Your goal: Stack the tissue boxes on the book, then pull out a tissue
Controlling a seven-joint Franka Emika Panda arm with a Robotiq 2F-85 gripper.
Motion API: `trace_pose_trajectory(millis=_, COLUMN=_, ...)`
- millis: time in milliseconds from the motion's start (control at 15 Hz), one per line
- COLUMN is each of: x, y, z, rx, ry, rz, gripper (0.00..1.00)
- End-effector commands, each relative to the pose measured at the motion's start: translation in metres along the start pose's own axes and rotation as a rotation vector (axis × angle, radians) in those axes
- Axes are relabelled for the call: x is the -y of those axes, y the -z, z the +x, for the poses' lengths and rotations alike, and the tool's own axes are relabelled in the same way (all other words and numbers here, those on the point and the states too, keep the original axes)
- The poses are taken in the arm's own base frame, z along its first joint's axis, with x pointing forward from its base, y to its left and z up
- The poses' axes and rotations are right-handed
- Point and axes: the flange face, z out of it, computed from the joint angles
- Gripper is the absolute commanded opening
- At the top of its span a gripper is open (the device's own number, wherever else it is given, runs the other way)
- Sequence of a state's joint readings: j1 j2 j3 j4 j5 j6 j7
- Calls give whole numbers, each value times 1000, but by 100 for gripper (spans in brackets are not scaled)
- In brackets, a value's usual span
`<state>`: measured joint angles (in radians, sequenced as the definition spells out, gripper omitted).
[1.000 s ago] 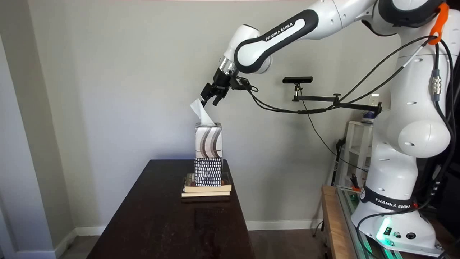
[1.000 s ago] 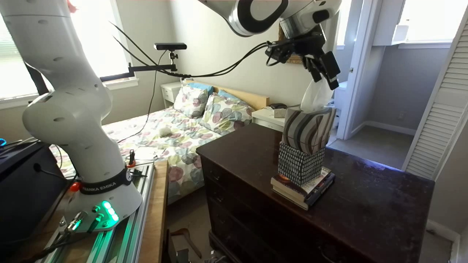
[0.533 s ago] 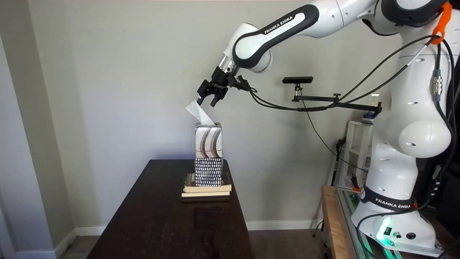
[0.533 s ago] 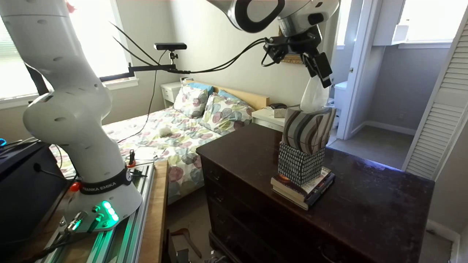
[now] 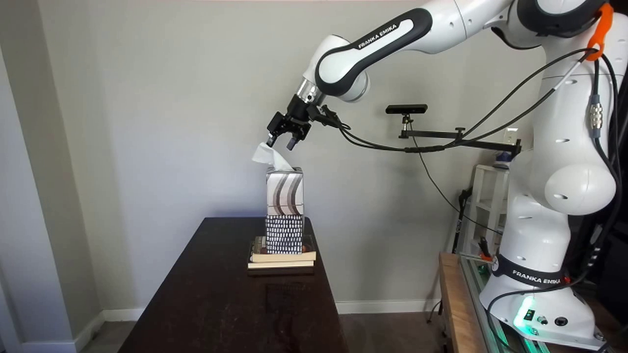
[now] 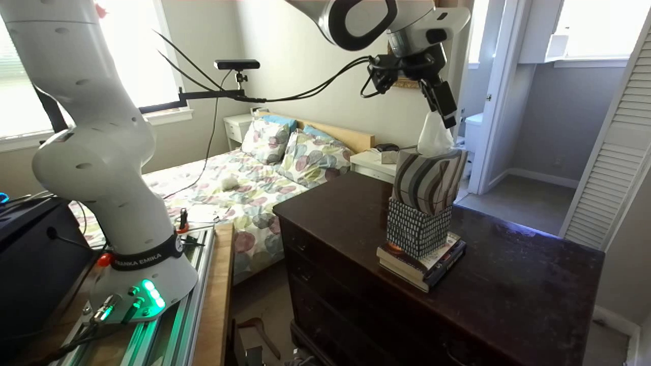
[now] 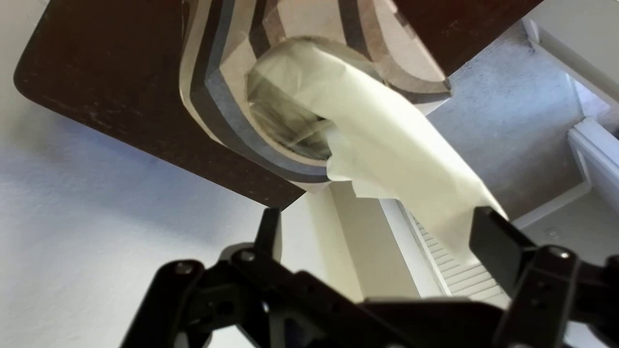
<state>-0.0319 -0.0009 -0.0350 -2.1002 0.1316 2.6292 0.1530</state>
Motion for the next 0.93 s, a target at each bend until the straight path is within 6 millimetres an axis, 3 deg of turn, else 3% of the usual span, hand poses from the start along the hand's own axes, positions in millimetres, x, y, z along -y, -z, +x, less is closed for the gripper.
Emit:
trace_pose_trajectory(millis=0, x=10, y=-6, z=5, rx=29, ry=-46, rz=31, gripper=100)
trace_pose_trajectory(millis=267, x=21, y=3, z=10, rx=11, ry=-62, rz=65, gripper=100)
trace_pose_trajectory(millis=533, x=28, y=-1, z=13, rx=-6, ry=-41, rz=49, gripper=97)
trace_pose_trajectory(millis=600, x=27, y=-4, z=13, rx=-5, ry=-33, rz=34, gripper=74)
trace_pose_trajectory(millis=733, x=26, y=-14, z=12, rx=-7, ry=-23, rz=16, gripper=70)
trace_pose_trajectory(millis=867, x=27, y=-20, z=12, rx=-2, ry=-23, rz=21, gripper=55)
